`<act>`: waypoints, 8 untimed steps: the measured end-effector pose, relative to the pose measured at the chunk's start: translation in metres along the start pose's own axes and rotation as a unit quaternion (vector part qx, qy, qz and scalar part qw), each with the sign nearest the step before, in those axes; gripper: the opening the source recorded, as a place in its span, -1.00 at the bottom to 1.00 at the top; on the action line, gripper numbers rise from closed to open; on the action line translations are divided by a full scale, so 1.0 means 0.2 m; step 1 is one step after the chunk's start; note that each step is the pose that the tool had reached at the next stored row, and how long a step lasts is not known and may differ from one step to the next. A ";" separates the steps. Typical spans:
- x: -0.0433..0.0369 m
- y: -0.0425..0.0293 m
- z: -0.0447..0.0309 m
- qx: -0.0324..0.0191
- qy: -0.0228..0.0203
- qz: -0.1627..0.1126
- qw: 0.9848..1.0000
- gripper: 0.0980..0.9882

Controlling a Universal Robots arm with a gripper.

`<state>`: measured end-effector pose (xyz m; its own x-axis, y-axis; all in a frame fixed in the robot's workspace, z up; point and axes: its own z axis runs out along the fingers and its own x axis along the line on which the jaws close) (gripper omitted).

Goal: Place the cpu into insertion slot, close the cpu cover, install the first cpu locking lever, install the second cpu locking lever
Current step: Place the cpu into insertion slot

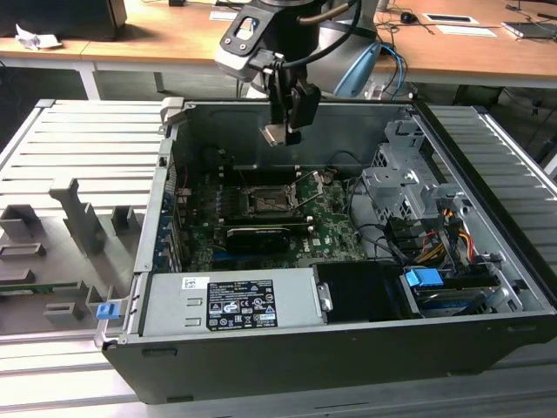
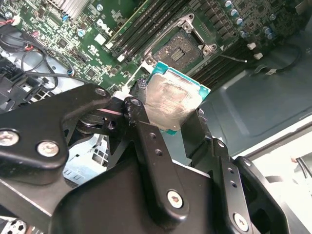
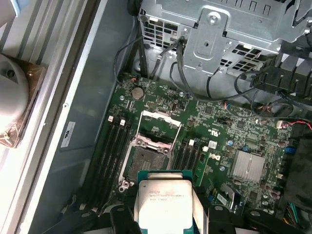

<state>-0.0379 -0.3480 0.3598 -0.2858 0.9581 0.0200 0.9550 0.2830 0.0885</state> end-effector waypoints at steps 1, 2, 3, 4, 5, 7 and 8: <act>0.000 0.000 0.000 0.000 0.000 0.004 1.000 -0.03; 0.000 0.000 0.000 0.000 -0.001 0.008 1.000 -0.03; 0.000 0.000 0.001 0.000 -0.001 0.012 1.000 -0.03; 0.000 0.000 0.001 0.000 -0.001 0.015 1.000 -0.03; 0.000 0.000 0.001 0.000 -0.002 0.017 1.000 -0.03; 0.000 0.000 0.001 0.000 -0.002 0.022 1.000 -0.03; 0.000 0.000 0.001 -0.001 -0.002 0.026 1.000 -0.03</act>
<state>-0.0379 -0.3480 0.3596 -0.2359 0.9716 0.0200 0.9684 0.2333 0.0885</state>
